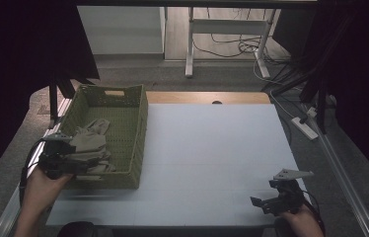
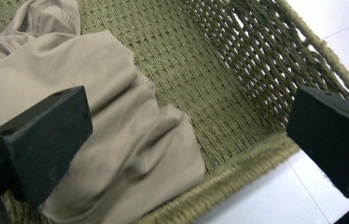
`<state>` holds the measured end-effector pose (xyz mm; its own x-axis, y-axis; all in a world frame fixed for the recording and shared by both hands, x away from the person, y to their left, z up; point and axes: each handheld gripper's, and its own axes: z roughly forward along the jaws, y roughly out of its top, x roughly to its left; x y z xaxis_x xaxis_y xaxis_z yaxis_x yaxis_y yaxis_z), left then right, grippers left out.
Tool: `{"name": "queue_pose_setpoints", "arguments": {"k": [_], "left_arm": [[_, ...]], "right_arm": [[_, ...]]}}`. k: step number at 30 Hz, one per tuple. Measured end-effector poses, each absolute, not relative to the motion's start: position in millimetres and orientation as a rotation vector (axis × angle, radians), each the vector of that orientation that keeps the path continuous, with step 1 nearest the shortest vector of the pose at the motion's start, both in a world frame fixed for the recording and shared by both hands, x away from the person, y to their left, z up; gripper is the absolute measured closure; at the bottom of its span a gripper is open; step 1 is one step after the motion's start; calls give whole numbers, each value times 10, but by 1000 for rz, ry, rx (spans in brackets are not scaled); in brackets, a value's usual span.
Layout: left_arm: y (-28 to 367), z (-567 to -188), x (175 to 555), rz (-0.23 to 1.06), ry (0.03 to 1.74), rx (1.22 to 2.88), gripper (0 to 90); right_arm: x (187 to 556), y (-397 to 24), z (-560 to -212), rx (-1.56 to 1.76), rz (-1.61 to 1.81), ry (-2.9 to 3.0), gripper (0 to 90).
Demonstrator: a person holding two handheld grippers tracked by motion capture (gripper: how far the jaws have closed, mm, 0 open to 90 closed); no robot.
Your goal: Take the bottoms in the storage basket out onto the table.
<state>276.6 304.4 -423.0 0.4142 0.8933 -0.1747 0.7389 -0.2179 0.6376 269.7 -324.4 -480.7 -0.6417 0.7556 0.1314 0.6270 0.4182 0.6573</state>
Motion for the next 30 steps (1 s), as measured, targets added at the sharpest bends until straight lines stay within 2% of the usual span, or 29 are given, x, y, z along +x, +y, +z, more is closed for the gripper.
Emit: {"name": "queue_pose_setpoints", "arguments": {"k": [19, 30], "left_arm": [[3113, -4255, 3218, 220, 1419, 2080, 0], [3210, -4285, 3482, 229, 1481, 2117, 0]], "right_arm": [[2699, -3242, -4811, 1227, 1032, 2484, 0], [2701, -3238, -4812, 1226, 1028, 2488, 0]]}}
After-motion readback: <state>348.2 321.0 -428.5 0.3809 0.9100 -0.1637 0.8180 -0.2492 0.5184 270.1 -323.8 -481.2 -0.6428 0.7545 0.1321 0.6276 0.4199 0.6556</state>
